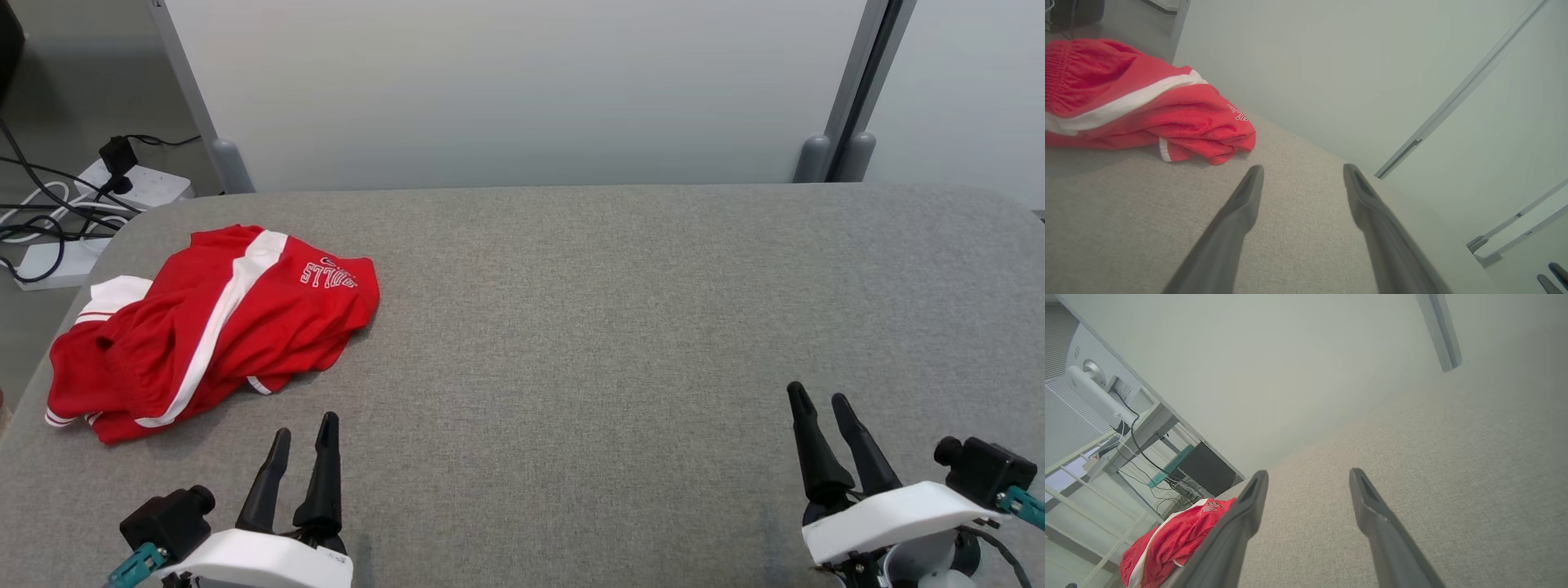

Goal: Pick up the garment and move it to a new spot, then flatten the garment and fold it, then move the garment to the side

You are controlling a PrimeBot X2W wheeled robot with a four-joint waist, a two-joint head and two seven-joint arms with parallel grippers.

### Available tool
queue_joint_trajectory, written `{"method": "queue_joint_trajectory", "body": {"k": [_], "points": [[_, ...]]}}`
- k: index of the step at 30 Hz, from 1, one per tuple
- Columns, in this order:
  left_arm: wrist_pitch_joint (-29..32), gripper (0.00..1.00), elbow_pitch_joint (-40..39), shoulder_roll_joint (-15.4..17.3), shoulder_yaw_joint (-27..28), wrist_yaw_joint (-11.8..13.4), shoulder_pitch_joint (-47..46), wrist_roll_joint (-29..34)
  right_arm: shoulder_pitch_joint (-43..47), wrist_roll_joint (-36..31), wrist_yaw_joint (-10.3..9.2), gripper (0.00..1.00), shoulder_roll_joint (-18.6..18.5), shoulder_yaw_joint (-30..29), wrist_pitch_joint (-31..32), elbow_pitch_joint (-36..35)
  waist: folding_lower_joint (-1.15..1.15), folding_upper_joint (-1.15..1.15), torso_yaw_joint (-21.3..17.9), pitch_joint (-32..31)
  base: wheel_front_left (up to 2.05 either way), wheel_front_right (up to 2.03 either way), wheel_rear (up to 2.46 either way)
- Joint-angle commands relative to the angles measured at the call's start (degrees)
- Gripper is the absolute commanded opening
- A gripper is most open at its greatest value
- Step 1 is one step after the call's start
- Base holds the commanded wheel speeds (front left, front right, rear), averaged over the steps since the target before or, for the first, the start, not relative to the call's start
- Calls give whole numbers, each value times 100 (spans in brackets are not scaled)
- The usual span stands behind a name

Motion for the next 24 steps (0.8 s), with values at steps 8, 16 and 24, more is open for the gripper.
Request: {"method": "queue_joint_trajectory", "body": {"k": [8, 16, 24], "points": [[-218, 100, -197, 93, 18, 76, -408, 761, -327, -681, 35, 100, -160, 325, -242, -215, 0, 0, 49, -34, 0, 0, 0], [-352, 100, -351, 98, -87, 197, -378, 1260, -282, -1264, 37, 100, -123, 441, -376, -314, 0, 0, 52, -76, 0, 0, 0], [-487, 100, -454, 104, -250, 261, -355, 1825, -254, -1856, 38, 100, -102, 465, -511, -402, 0, 0, 54, -123, 0, 0, 0]]}}
